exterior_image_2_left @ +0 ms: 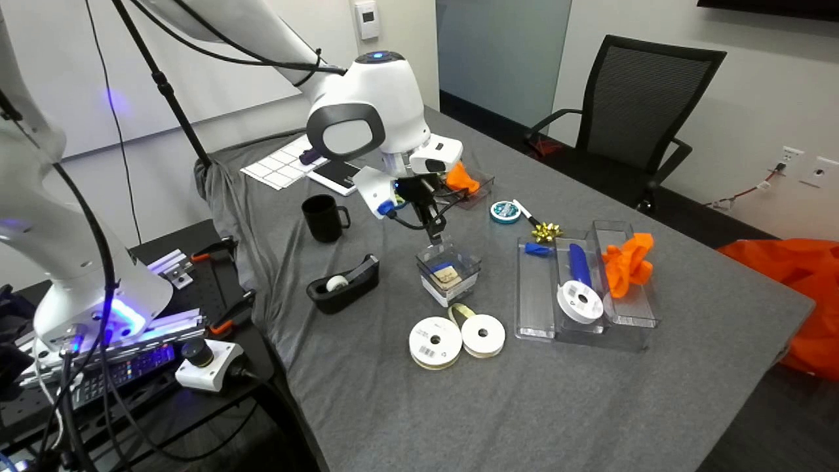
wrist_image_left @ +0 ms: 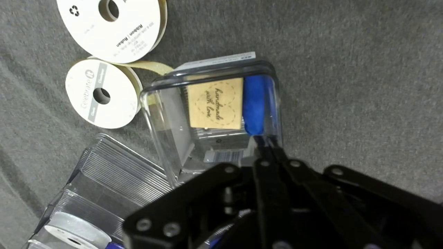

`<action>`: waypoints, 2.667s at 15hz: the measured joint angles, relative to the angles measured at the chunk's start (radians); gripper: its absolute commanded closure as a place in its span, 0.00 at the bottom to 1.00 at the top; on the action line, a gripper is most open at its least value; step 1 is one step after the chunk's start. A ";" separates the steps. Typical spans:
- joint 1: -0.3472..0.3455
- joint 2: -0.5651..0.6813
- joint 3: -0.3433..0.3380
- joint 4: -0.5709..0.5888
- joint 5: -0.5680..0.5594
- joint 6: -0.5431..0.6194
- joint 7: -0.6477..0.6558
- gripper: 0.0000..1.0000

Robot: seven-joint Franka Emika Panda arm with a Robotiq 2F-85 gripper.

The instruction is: Unstack the clear containers.

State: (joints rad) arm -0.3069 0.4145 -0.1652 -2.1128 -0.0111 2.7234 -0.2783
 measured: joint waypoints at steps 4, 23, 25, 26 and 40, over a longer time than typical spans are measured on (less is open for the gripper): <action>0.000 0.001 0.004 0.000 0.000 -0.011 -0.025 0.40; -0.001 0.046 0.028 0.001 0.000 -0.014 -0.070 0.40; -0.002 0.048 0.031 0.001 0.000 -0.014 -0.070 0.55; -0.002 0.048 0.032 0.001 0.000 -0.014 -0.070 0.63; -0.007 0.038 0.029 0.006 0.001 -0.019 -0.069 0.99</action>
State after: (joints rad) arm -0.3135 0.4528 -0.1359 -2.1070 -0.0106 2.7043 -0.3476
